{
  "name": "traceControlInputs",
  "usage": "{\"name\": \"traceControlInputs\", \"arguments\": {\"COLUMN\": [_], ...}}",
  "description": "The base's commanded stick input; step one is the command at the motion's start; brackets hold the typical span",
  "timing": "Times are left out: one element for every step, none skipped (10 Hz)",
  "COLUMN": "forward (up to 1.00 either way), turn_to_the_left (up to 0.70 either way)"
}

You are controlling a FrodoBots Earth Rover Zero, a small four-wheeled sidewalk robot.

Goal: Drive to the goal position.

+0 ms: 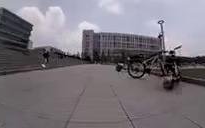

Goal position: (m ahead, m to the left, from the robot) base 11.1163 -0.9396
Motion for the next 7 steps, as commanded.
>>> {"name": "traceControlInputs", "arguments": {"forward": [0.70,0.70,0.70,0.70,0.70,0.70,0.70], "turn_to_the_left": [0.00,0.00,0.00,0.00,0.00,0.00,-0.06]}}
